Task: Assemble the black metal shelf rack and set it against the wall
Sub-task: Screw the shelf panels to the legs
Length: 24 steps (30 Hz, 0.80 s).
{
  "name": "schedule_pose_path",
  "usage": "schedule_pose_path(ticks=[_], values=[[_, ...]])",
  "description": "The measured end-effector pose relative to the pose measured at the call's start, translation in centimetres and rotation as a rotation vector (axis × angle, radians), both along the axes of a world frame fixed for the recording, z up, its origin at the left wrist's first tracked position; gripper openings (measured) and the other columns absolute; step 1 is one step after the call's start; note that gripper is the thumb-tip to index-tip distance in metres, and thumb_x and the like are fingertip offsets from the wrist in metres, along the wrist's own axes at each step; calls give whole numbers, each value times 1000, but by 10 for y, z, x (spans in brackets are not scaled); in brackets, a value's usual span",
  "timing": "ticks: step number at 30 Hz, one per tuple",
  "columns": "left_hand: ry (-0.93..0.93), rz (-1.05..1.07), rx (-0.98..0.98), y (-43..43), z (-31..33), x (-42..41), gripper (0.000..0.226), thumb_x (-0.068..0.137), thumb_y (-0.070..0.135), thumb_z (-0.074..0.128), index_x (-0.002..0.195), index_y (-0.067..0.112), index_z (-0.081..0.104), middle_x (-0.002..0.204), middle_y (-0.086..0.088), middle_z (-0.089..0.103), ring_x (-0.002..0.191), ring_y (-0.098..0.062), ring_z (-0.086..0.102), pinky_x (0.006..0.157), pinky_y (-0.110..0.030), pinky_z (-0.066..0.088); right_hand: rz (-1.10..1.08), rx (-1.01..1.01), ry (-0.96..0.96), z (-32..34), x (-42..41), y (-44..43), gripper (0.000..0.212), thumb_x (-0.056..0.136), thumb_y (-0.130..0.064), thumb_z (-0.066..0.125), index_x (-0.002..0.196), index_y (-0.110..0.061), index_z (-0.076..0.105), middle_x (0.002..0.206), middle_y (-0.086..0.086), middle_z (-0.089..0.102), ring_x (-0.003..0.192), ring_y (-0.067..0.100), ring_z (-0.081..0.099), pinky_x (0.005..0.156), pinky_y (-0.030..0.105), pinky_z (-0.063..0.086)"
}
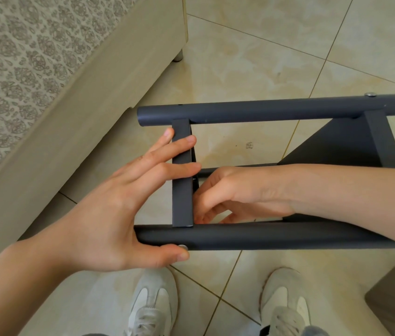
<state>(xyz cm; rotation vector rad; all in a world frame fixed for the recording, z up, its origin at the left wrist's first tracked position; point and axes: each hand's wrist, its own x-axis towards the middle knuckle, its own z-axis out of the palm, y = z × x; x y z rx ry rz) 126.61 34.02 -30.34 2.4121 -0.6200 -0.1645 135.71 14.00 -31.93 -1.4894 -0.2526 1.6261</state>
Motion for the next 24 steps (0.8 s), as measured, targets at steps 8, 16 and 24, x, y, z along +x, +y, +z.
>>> schedule_pose_path(ticks=[8, 16, 24], values=[[0, 1, 0, -1, 0, 0, 88, 71, 60, 74, 146, 27, 40, 167, 11, 18, 156, -18, 6, 122, -24, 15, -14, 20, 18, 1, 0, 0, 10, 87, -12, 62, 87, -10, 72, 88, 7, 68, 85, 15, 62, 82, 33, 47], [0, -3, -3, 0, -1, 0, 88, 72, 61, 73, 147, 29, 39, 167, 12, 18, 156, -17, 6, 122, -22, 14, -1, 16, -9, -1, -1, 1, 14, 88, -15, 61, 95, -9, 73, 92, 6, 70, 86, 15, 64, 83, 34, 47], [5, -3, -13, 0, -2, 0, 88, 72, 59, 74, 146, 26, 40, 167, 10, 18, 156, -19, 6, 122, -24, 14, 14, -10, -44, -2, -2, 1, 14, 87, -18, 62, 81, -15, 74, 81, 1, 70, 80, 13, 61, 82, 33, 44]])
